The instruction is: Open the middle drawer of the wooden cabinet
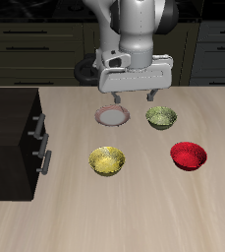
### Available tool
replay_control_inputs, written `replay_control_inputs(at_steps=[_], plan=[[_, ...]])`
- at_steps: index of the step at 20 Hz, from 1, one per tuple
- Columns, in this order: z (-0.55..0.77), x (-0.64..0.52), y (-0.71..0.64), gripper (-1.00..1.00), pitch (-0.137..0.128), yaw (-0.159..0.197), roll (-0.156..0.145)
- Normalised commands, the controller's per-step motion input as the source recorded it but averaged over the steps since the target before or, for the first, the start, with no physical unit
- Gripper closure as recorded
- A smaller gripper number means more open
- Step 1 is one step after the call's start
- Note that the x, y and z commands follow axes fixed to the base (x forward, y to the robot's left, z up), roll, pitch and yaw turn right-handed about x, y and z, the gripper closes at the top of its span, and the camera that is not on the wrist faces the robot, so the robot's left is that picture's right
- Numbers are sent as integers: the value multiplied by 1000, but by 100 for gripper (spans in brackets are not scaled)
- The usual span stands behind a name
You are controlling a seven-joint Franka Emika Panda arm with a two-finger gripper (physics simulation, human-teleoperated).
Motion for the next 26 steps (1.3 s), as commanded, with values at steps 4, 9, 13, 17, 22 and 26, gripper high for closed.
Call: replay_control_inputs(at_steps=[4,9,13,17,22,26], plan=[[3,113,-189,-100,-34,-15,-16],[46,147,-87,-100,-14,17,-10],[28,109,-67,-100,5,-21,11],[87,179,-88,-100,-7,-9,-6],[53,95,-28,-100,-1,-4,-4],[50,96,-6,-100,-5,6,2]])
